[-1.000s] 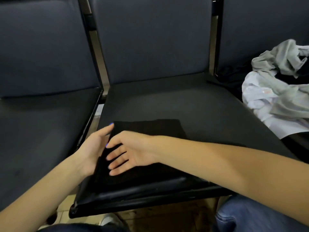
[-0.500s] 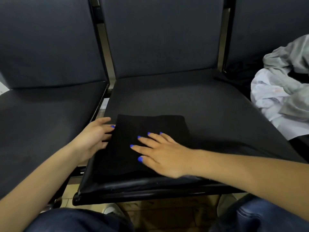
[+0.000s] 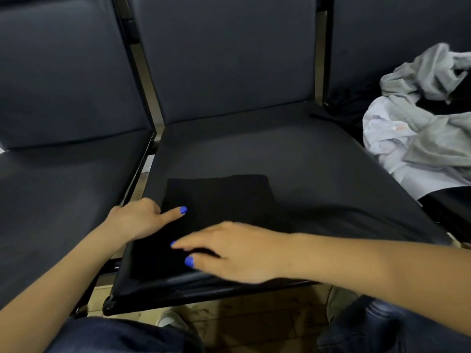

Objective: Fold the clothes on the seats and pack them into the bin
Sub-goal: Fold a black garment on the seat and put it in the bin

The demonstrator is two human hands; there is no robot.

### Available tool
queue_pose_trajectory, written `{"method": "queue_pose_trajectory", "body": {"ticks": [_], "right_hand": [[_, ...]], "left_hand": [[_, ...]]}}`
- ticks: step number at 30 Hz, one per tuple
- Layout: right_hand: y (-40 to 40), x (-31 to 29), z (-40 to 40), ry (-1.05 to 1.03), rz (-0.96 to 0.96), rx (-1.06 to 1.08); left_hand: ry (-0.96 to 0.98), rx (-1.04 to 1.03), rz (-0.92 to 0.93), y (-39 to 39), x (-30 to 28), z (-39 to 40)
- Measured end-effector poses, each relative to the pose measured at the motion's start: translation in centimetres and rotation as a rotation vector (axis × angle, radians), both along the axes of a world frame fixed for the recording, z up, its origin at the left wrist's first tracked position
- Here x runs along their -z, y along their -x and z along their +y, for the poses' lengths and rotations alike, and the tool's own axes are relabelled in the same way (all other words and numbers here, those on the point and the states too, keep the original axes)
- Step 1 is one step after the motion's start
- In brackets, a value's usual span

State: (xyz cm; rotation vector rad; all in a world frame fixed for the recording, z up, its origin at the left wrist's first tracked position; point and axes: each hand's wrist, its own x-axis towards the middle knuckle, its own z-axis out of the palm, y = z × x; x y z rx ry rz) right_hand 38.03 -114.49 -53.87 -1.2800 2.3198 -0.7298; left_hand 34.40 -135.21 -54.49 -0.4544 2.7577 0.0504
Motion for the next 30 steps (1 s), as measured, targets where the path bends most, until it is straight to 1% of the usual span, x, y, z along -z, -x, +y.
{"method": "queue_pose_trajectory", "body": {"ticks": [1,2,3,5,6,7,9,11,12,14,16,17,19,20,22,23,25,28,30], "right_hand": [[0.4,-0.2,0.5,0.021,0.014,0.058],[0.9,-0.4,1.1,0.028,0.057,0.111],[1.3,-0.5,1.8,0.028,0.099,0.162],[2.0,-0.9,3.2,0.049,0.13,0.269],[2.4,-1.1,3.9,0.068,0.123,0.326],[2.8,-1.3,4.7,0.085,0.104,0.384],[3.4,-1.4,6.2,0.109,0.046,0.487],[3.9,-1.3,7.6,0.1,-0.024,0.552],[4.1,-1.1,8.2,0.08,-0.059,0.576],[4.3,-0.4,9.1,0.026,-0.111,0.612],[4.2,0.3,9.4,-0.044,-0.138,0.618],[4.1,0.6,9.3,-0.086,-0.14,0.614],[4.0,0.9,9.1,-0.164,-0.14,0.628],[4.0,1.0,9.0,-0.185,-0.158,0.655],[4.3,1.0,8.7,-0.178,-0.282,0.733],[4.4,0.9,8.5,-0.158,-0.372,0.771],[4.8,0.7,8.1,-0.159,-0.495,0.806],[5.3,0.5,8.1,-0.163,-0.547,0.826],[5.6,0.4,8.3,-0.08,-0.636,0.846]], "left_hand": [[0.033,0.032,-0.009,-0.1,0.0,0.3],[0.004,0.055,0.017,-0.3,0.1,0.5],[-0.116,0.053,0.077,-0.4,0.2,0.7],[-0.517,-0.072,0.171,-0.5,0.3,0.8],[-0.661,-0.124,0.18,-0.5,0.4,0.6],[-0.728,-0.142,0.181,-0.5,0.5,0.4],[-0.72,-0.116,0.185,-0.5,0.6,-0.4],[-0.688,-0.101,0.152,-0.3,0.9,-1.0],[-0.679,-0.103,0.123,-0.4,0.8,-0.7],[-0.601,-0.069,0.084,-0.5,1.1,-0.1],[-0.602,-0.02,0.122,-0.4,1.4,0.5],[-0.641,0.003,0.159,-0.4,1.4,0.8],[-0.771,-0.053,0.183,-0.3,1.3,0.8],[-0.871,-0.121,0.158,-0.4,1.0,0.8],[-1.052,-0.266,0.064,-0.7,0.5,0.8],[-1.084,-0.318,0.028,-0.7,0.5,0.6],[-1.071,-0.376,-0.001,-0.7,0.7,0.5],[-1.064,-0.38,0.017,-1.0,0.3,0.9],[-1.118,-0.322,0.058,-1.1,0.3,1.0]]}}
